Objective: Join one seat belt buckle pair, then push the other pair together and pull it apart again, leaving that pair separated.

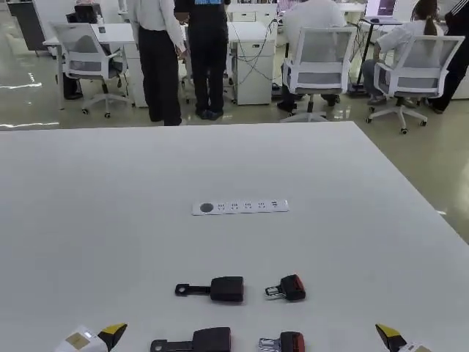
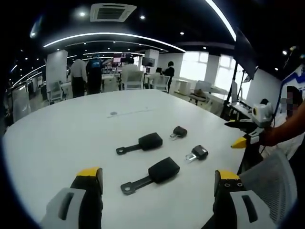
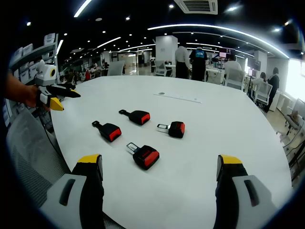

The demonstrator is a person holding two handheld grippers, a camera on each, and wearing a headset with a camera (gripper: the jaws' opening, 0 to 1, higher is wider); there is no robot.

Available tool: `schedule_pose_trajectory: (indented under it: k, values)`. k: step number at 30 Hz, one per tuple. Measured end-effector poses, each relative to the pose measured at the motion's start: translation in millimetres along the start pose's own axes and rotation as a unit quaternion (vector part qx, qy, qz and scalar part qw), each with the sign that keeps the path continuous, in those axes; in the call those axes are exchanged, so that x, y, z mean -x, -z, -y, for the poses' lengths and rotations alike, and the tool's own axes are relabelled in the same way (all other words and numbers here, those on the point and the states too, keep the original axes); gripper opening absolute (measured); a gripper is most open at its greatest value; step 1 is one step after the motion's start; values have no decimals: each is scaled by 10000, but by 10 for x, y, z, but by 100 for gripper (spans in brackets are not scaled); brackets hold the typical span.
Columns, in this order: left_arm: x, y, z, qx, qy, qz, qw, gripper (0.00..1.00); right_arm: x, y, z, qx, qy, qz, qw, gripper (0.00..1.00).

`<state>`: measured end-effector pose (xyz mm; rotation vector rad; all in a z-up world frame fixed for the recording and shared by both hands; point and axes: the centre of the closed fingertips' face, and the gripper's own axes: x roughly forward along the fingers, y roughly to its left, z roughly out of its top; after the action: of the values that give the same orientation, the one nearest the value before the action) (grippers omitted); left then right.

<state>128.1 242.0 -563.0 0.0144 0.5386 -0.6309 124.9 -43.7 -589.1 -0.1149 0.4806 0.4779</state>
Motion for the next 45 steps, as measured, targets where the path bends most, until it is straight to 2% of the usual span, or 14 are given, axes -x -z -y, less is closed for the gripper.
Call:
schedule_pose_trajectory:
  k: [22,45]
  values:
    - [0,22,-69,22,-30,44,10000,100,6,13,-6,-5,-17,26,10000,99]
    - [24,3,-24,3,-10,39,10000,100,26,10,-13,-3,-52,35,10000,99]
